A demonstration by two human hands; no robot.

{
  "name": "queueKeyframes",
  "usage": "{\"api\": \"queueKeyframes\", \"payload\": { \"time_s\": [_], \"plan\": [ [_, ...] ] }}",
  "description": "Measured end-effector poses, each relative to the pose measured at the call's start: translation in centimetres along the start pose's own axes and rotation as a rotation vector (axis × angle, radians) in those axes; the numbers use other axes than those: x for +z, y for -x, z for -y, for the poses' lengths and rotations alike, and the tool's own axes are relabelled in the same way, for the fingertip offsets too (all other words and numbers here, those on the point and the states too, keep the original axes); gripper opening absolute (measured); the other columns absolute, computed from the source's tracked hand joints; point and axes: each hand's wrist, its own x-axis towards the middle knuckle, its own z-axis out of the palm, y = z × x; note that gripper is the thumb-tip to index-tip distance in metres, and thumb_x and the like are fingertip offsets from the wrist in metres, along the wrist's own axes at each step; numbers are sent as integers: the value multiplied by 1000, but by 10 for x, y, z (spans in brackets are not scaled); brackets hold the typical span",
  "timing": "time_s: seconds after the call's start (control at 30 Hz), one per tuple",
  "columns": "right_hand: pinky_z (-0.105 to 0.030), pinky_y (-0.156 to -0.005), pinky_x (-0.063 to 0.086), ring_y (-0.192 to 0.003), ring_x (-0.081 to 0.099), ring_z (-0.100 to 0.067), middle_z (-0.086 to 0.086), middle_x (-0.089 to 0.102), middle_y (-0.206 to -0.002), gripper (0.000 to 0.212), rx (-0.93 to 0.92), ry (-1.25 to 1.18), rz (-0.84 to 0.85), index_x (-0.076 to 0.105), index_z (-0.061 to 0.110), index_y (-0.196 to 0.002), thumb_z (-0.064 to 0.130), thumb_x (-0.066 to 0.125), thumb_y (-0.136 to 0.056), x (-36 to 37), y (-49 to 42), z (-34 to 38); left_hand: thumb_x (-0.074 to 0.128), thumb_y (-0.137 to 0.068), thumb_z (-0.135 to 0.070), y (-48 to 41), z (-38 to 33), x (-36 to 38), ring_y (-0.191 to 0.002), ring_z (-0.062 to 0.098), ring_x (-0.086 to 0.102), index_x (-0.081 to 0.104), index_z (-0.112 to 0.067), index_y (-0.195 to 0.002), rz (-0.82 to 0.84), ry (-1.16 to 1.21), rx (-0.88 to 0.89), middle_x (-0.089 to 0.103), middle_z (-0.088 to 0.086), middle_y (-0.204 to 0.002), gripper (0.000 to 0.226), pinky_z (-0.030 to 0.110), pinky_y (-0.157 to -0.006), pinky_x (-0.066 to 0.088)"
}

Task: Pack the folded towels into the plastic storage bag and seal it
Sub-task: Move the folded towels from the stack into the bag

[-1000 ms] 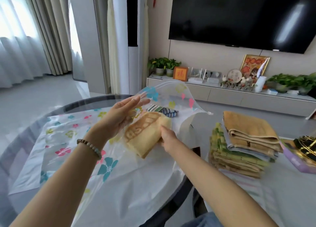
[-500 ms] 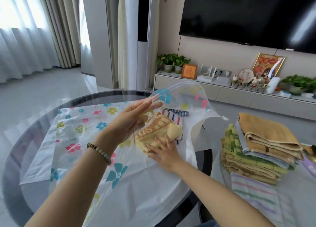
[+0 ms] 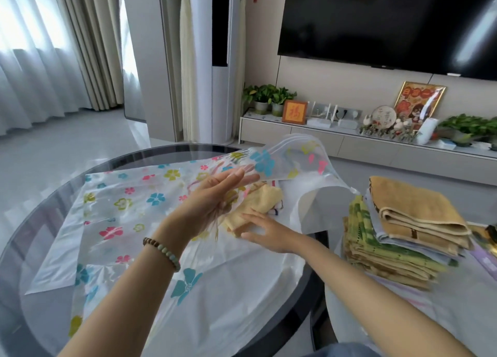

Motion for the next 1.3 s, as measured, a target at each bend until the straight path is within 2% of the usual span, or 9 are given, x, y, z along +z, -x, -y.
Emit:
{"api": "queueKeyframes", "payload": {
  "time_s": [0.13,0.23,0.47,0.63,0.9,0.97,1.03,1.2,1.3],
  "plan": [
    [-25,-105,40,-127,50,-5,11,52,-141,38,-7,-360,144,54,33,-130,40,55,-93,-42,78,-7,53,-84,-44,-2,12,16,-57,-7,55,71,-26,-107,-19,18,12,68,-21,-113,34,6,-48,38],
    [-27,-99,49,-114,63,-15,0,65,-126,29,18,-495,42,60,15,-122,24,55,-94,-69,129,-36,53,-79,-50,-3,24,26,-77,3,50,73,-36,-99,-36,-30,-18,66,-30,-109,32,17,-62,33],
    [-26,-98,46,-113,62,-22,-5,69,-113,22,306,-296,-205,66,13,-108,17,68,-86,-83,192,-146,51,-78,-52,-5,40,33,-110,6,44,73,-44,-94,-13,-34,-84,62,-37,-105,29,31,-90,33],
    [-23,-95,44,-110,59,-19,-9,63,-123,44,523,-141,-203,60,7,-118,26,74,-80,-69,208,-202,50,-79,-52,-11,46,32,-124,14,35,72,-45,-94,-18,-32,-97,58,-31,-111,28,39,-105,29],
    [-22,-91,39,-115,53,-16,-2,56,-132,70,624,-75,-224,56,17,-127,52,76,-70,-59,209,-226,52,-76,-52,-13,47,29,-93,-4,57,72,-46,-92,-36,-60,-126,67,-37,-92,27,19,-70,48],
    [-23,-98,37,-126,47,-18,0,50,-140,79,601,-94,-196,51,19,-135,55,75,-69,-59,210,-227,53,-77,-51,-13,46,30,-104,3,56,73,-46,-92,-38,-46,-115,68,-33,-100,25,14,-63,51],
    [-22,-98,35,-129,46,-19,2,49,-141,83,592,-80,-139,48,20,-137,58,74,-68,-59,211,-226,54,-79,-50,-14,44,28,-129,26,42,72,-45,-96,-46,-18,-106,64,-25,-116,26,21,-82,48],
    [-27,-91,47,-106,61,-16,4,67,-116,46,539,-27,-109,67,24,-106,53,74,-71,-71,214,-214,63,-71,-59,-12,38,21,-137,42,10,70,-41,-104,3,33,-85,56,-14,-133,38,40,-110,20],
    [-25,-86,48,-98,61,-9,11,66,-111,32,452,-23,-141,63,33,-97,52,73,-73,-91,217,-185,72,-64,-57,-12,30,21,-115,28,54,70,-36,-105,-2,64,-60,60,-10,-130,46,26,-98,34]
  ]
}}
